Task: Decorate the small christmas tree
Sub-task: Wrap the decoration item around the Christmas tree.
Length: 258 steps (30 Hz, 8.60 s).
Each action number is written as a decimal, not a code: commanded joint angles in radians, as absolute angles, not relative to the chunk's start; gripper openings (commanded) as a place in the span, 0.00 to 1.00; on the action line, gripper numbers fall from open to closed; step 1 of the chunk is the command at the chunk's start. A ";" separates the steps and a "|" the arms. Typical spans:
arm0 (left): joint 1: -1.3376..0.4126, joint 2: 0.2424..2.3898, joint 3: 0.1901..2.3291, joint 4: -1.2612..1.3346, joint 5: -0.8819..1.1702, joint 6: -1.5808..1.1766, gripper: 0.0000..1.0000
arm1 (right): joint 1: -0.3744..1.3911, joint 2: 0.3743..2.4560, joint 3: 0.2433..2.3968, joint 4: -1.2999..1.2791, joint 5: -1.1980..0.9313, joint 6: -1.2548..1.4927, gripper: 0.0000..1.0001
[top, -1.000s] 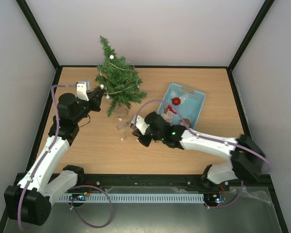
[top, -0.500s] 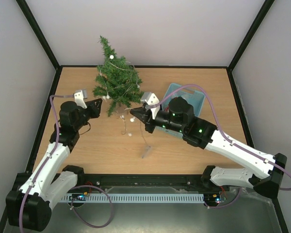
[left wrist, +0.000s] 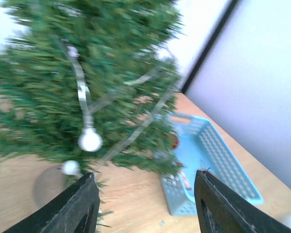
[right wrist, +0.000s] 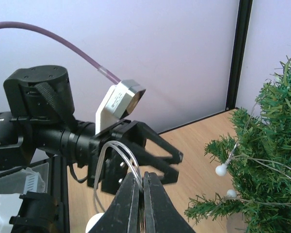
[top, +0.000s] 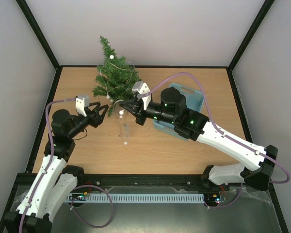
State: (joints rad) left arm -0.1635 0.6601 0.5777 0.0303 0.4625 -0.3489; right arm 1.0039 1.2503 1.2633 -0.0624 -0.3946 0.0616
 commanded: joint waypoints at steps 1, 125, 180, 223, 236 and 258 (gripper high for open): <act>-0.187 0.639 0.533 0.113 0.703 -0.195 0.56 | 1.011 1.266 1.310 -0.010 -0.403 0.095 0.02; 0.110 1.455 1.410 0.208 0.446 -0.134 0.02 | 0.942 1.742 2.112 -0.127 0.174 -0.511 0.02; 0.113 1.612 1.444 0.321 0.599 -0.331 0.02 | 0.734 1.867 2.164 -0.236 0.115 -0.234 0.02; 0.029 1.422 1.246 0.042 0.367 -0.421 0.59 | 0.422 1.555 1.519 -0.141 -0.007 -0.035 0.02; -0.012 1.446 1.317 -0.325 0.155 -0.357 0.54 | 0.426 1.430 1.284 -0.275 -0.088 0.083 0.02; 0.031 1.256 1.035 -0.208 0.260 -0.486 0.54 | 0.716 1.252 0.976 0.001 -0.371 0.201 0.02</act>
